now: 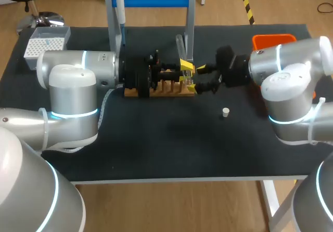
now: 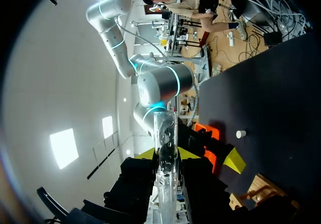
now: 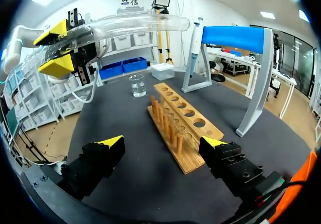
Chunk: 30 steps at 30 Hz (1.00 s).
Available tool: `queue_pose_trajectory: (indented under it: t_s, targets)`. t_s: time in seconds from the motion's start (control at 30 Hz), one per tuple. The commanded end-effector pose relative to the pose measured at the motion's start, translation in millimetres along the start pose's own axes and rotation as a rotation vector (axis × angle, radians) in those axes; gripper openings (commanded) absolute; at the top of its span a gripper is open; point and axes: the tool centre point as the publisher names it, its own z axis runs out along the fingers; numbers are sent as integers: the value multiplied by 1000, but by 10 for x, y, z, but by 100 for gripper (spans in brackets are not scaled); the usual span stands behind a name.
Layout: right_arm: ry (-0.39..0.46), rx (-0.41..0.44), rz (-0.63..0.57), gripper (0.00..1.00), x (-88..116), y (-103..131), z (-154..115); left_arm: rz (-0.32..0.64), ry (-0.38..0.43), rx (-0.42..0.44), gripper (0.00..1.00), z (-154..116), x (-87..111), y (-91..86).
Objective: Invert the test tube, pick up the pipette, mount the tip to pipette, aspirate from beaker and dispense into the tube, eject the tip, return the pipette, and cap with the stopper.
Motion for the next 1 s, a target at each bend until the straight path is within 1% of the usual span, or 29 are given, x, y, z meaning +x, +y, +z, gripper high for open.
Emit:
queue_pose_trajectory:
  t_s: [0.03, 0.47, 1.0]
  targets:
    - [-13, 3, -6, 100, 30, -6, 17, 1, 0, -4, 0, 11, -2, -6]
    - [-13, 2, 5, 100, 45, -34, 56, 1, 0, -4, 0, 11, -2, -6]
    - [-39, -3, 10, 100, 40, -42, 55, 1, 0, -4, 0, 11, -2, -6]
